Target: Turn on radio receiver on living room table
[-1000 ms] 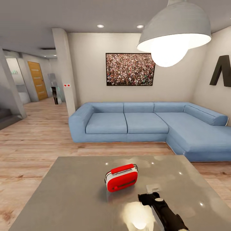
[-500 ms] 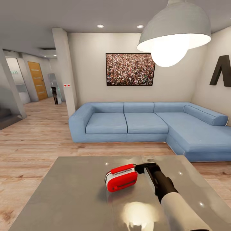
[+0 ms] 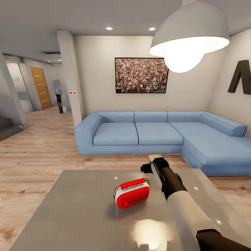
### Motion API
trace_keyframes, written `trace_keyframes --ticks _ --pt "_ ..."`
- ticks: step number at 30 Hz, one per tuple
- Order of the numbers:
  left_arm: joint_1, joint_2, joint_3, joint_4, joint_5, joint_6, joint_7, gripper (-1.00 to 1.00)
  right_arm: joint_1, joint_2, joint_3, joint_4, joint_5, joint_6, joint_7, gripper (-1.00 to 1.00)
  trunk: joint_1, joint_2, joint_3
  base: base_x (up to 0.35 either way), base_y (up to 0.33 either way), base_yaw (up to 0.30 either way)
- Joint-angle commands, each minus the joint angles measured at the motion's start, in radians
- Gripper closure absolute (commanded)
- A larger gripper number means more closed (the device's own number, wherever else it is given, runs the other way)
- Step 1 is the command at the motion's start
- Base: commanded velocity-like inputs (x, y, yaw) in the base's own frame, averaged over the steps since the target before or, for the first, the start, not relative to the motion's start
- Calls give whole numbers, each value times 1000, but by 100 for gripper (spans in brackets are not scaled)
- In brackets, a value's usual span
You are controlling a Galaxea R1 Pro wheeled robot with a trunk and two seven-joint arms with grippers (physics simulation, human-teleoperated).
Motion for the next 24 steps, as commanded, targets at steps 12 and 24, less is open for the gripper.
trace_keyframes --ticks 12,24 --pt "-1 -31 0 -114 5 -1 0 -100 -150 0 2 126 3 86 1 -100 0 0 0 0 0 0" --pt "-1 -34 0 9 -1 -80 -1 -100 -219 0 0 260 7 84 -4 -100 0 0 0 0 0 0"
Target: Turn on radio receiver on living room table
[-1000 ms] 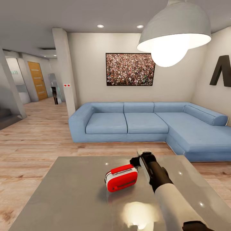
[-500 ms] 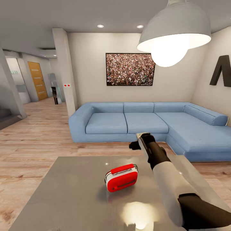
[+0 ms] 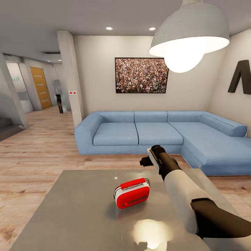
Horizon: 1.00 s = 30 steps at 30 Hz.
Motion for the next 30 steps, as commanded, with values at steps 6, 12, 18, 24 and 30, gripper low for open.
trace_keyframes --ticks 6,12,18,24,30 --pt "0 17 2 255 1 -199 1 -100 -18 0 -1 0 -1 0 10 -100 0 0 0 0 0 0" --pt "-1 20 1 241 5 -229 -1 -100 -19 0 -1 -37 -4 -6 209 -100 0 0 0 0 0 0" --pt "-1 19 2 196 5 -229 -1 -100 -19 0 -9 -39 -6 -62 269 -100 0 0 0 0 0 0" --pt "0 20 2 194 51 -230 -1 -100 -19 0 -12 -37 -10 -112 231 -100 0 0 0 0 0 0" --pt "0 21 2 194 66 -229 -3 -100 -19 0 -11 -37 -11 -123 145 -100 0 0 0 0 0 0"
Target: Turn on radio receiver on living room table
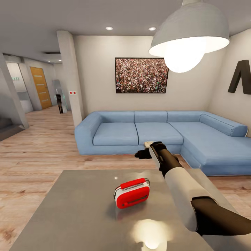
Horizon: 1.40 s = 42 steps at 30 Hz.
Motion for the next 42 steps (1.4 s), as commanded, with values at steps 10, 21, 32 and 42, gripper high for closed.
trace_keyframes --ticks 10,21,32,42 --pt "0 1 0 1 1 2 -2 -100 0 0 1 1 0 -21 -6 -100 0 0 0 0 170 0" --pt "0 1 0 1 1 2 -2 -100 0 0 1 1 -1 -22 -6 -100 0 0 0 0 230 0" --pt "-1 -1 0 1 1 1 -2 -100 0 0 -465 12 -6 -180 -236 -100 0 0 0 0 11 0" --pt "-1 -1 0 1 1 1 -2 -100 0 0 -510 16 -8 -216 -271 -100 0 0 0 0 0 0"
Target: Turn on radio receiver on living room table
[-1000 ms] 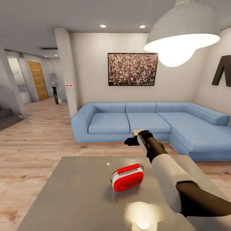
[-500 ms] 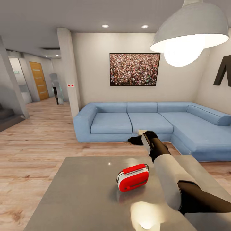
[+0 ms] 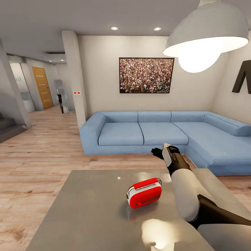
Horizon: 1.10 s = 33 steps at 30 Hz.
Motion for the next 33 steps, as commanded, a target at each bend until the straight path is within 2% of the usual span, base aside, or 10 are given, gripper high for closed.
trace_keyframes --ticks 1,7,10,13,15,20,22,27,33 --pt "0 0 0 0 0 0 0 -100 0 0 2 0 2 4 2 -100 0 0 0 0 0 0" --pt "0 0 0 0 0 0 1 -100 0 0 -7 6 0 7 -3 -100 0 0 0 0 0 0" --pt "0 0 0 0 0 0 1 -100 0 0 -55 49 0 0 -11 -100 0 0 0 0 0 0" --pt "0 0 0 0 0 -1 2 -100 0 0 -87 105 1 -11 -62 -100 0 0 0 0 0 0" --pt "0 0 0 0 0 -1 2 -100 0 0 -93 156 3 -55 -115 -100 0 0 0 0 0 0" --pt "0 0 0 0 0 -1 2 -100 0 0 -95 327 6 -275 -253 -100 0 0 0 0 0 0" --pt "0 0 0 0 0 -1 2 -100 0 0 -95 355 7 -306 -272 -100 0 0 0 0 0 0" --pt "0 0 0 0 0 0 2 -100 0 0 -91 388 8 -336 -275 -100 0 0 0 0 0 0" --pt "0 -1 0 0 0 0 2 -100 0 0 -90 432 12 -340 -218 -100 0 0 0 0 0 0"
